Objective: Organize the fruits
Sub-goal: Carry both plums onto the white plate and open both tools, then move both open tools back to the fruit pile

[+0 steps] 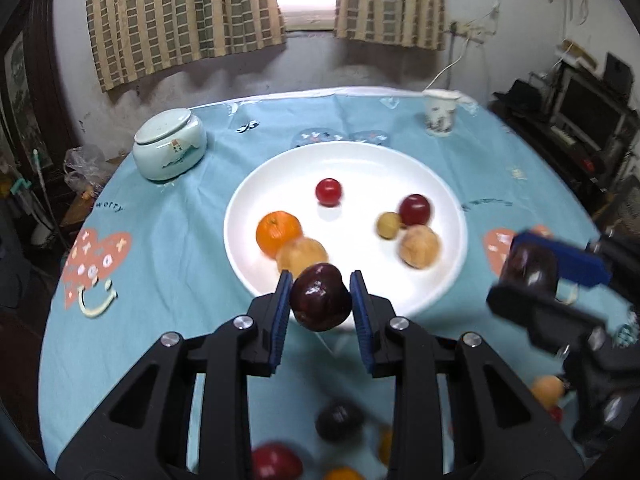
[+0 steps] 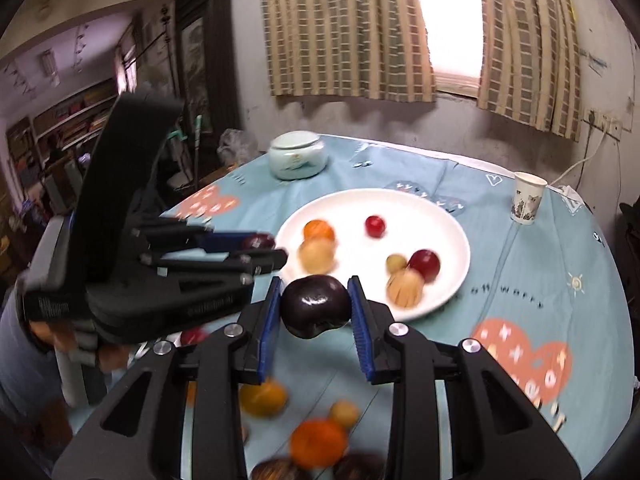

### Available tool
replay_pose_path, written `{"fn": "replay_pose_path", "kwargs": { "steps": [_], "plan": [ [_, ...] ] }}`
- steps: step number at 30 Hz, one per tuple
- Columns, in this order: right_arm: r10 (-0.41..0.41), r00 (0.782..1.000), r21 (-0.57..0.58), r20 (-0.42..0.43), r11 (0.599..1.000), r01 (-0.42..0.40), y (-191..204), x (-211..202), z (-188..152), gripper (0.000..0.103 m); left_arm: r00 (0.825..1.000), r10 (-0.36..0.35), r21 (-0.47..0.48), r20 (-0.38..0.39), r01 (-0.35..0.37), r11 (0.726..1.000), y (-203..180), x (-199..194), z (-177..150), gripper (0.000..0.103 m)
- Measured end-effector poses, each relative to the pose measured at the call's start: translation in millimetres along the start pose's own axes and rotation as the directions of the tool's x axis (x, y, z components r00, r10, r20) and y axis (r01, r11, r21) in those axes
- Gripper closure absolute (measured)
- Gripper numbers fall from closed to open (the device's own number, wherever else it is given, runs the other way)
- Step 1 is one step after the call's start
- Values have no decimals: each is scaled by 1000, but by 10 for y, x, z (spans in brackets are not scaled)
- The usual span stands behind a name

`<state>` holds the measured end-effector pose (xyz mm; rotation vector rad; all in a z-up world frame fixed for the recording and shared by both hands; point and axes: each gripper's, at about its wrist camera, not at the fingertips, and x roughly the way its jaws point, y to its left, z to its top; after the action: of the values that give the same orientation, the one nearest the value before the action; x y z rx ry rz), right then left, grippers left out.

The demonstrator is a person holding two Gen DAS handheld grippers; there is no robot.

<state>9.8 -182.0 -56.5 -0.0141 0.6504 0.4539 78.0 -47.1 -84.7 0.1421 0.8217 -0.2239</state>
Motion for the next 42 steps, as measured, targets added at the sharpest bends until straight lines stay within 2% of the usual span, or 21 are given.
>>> {"fn": "replay_pose_path", "kwargs": {
  "steps": [5, 9, 10, 11, 12, 15, 22, 24, 25, 28, 30, 33, 34, 36, 37, 39, 40, 41, 42],
  "plan": [
    [-12, 999, 114, -51, 993, 18, -338, 490, 300, 69, 998, 60, 17, -31, -59, 998, 7, 336, 167, 73],
    [-30, 995, 174, -96, 984, 46, -500, 844, 397, 69, 997, 75, 42, -5, -75, 996, 13, 430, 223, 72],
    [-22, 993, 186, -113, 982, 43, -525, 904, 404, 69, 997, 73, 48, -1, -73, 996, 12, 433, 223, 68],
    [-10, 990, 208, -143, 977, 40, -565, 995, 407, 69, 997, 76, 57, 12, -77, 995, 12, 429, 221, 54],
    [-11, 986, 224, -169, 973, 50, -593, 1065, 410, 69, 996, 82, 62, 26, -84, 995, 13, 427, 222, 45],
    [-8, 975, 275, -222, 959, 70, -664, 1224, 396, 68, 996, 73, 73, 41, -76, 994, 17, 404, 230, 45],
    [-27, 977, 315, -211, 944, 94, -696, 1269, 424, 67, 997, 64, 31, 37, -66, 997, 164, 266, 175, 45],
    [-55, 976, 300, -212, 947, 119, -660, 1251, 447, 53, 997, 65, 21, 43, -66, 998, 229, 164, 124, 45],
    [-74, 977, 290, -198, 948, 131, -637, 1206, 456, 42, 996, 66, 18, 53, -67, 998, 263, 97, 94, 45],
    [-82, 988, 225, -127, 968, 109, -474, 957, 448, 41, 996, 58, -26, 75, -56, 998, 418, -122, -13, 40],
    [-98, 993, 180, -68, 978, 109, -323, 658, 346, 39, 995, 42, -55, 90, -37, 998, 520, -291, -147, 33],
    [-146, 987, 121, 68, 983, 137, -137, 157, 113, 36, 993, 11, -95, 119, 0, 995, 631, -478, -337, 30],
    [-162, 980, 108, 117, 983, 150, -104, -5, 26, 32, 992, 5, -108, 130, 9, 994, 661, -521, -397, 28],
    [-200, 954, 126, 223, 976, 175, -101, -355, -179, 13, 989, -8, -143, 149, 29, 989, 728, -565, -507, 25],
    [-195, 945, 148, 264, 976, 160, -141, -501, -266, 1, 988, -18, -168, 151, 44, 985, 758, -560, -552, 25],
    [-204, 929, 202, 309, 968, 146, -252, -706, -362, 1, 987, -45, -214, 152, 77, 974, 824, -498, -622, 25],
    [-240, 912, 242, 333, 957, 163, -318, -818, -413, 1, 988, -46, -225, 146, 78, 971, 840, -470, -634, 25],
    [-275, 893, 271, 356, 945, 183, -364, -888, -444, 1, 989, -48, -231, 140, 79, 970, 858, -439, -643, 25],
    [-325, 857, 303, 399, 929, 212, -402, -1010, -503, 1, 989, -47, -234, 137, 79, 969, 876, -411, -652, 25]
  ]
}}
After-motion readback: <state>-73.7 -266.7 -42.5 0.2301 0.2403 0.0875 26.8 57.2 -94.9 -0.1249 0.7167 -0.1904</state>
